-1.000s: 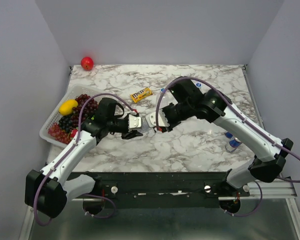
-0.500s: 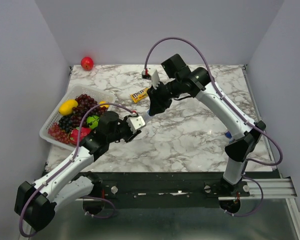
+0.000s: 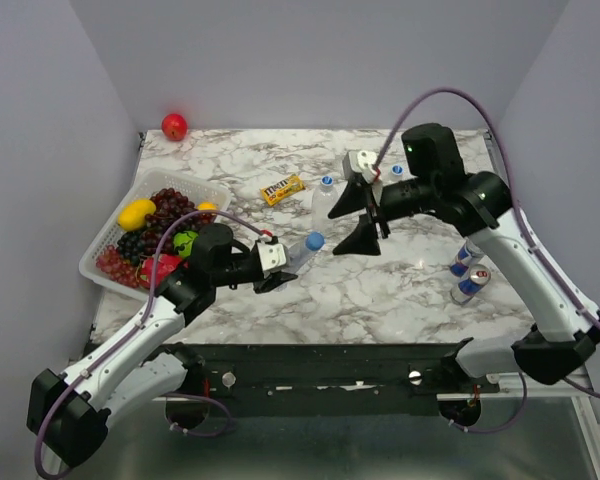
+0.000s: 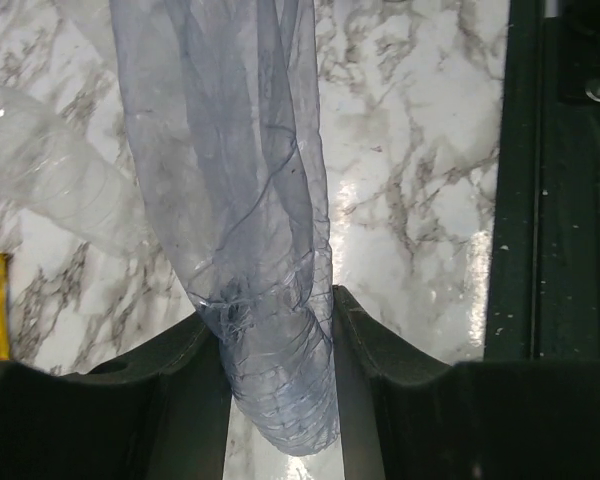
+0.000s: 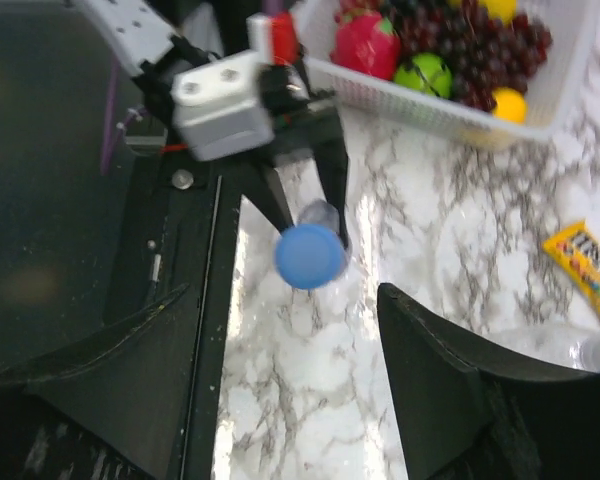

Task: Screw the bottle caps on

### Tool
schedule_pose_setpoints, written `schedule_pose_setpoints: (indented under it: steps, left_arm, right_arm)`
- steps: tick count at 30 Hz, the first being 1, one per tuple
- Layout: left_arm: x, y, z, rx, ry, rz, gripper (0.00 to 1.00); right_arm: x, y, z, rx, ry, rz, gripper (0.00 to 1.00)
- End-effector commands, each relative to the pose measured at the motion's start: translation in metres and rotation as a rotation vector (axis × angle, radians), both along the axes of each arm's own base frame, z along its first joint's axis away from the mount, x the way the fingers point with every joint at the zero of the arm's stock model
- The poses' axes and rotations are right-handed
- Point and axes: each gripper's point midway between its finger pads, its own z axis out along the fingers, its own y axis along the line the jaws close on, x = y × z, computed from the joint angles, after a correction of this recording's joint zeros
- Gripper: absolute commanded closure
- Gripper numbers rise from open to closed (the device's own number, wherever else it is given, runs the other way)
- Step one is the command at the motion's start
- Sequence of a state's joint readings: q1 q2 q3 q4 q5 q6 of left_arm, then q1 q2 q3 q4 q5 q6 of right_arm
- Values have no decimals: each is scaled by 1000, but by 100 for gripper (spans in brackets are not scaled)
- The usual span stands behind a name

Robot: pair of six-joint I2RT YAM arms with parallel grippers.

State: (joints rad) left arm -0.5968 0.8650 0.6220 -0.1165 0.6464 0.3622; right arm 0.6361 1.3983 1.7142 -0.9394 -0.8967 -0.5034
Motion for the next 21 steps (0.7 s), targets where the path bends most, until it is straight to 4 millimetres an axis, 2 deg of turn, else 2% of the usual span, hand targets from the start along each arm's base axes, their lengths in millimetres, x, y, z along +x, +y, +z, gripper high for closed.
schedule_pose_setpoints:
  steps: [1,7,13,16,21]
  left_arm:
    - [-20,-17,26,-83,19,-162,100]
    - [-19,-20,34,-91,13,-179,100]
    - [-16,-20,38,-93,5,-165,100]
    - [-15,-20,38,-97,8,-159,100]
    - [-10,-23,42,-118,9,-152,100]
  right_arm:
    - [-12,19,18,175,-138,193,21]
    - [-12,30,13,198,-105,256,22]
    - [-14,31,3,179,-96,294,26]
    - [-14,30,1,174,-88,293,31]
    - [-9,32,-3,169,-84,266,47]
